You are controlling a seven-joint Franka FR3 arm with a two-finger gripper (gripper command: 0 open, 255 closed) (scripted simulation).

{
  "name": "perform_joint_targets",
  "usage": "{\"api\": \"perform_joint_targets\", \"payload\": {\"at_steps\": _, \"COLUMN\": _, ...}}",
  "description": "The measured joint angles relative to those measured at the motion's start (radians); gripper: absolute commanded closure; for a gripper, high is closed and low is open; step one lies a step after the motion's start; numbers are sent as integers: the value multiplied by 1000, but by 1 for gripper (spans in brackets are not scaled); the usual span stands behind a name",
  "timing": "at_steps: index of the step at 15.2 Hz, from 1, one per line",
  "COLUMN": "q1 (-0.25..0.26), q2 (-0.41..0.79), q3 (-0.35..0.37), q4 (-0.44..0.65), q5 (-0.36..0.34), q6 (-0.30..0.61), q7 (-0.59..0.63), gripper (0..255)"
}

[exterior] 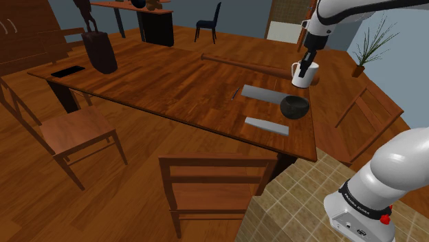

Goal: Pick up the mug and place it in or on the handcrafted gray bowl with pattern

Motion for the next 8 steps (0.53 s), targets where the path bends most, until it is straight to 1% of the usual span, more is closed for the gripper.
{"api": "perform_joint_targets", "payload": {"at_steps": 8, "q1": -3, "q2": 8, "q3": -8, "q4": -99, "q5": -6, "q6": 107, "q7": 3, "gripper": 255}}
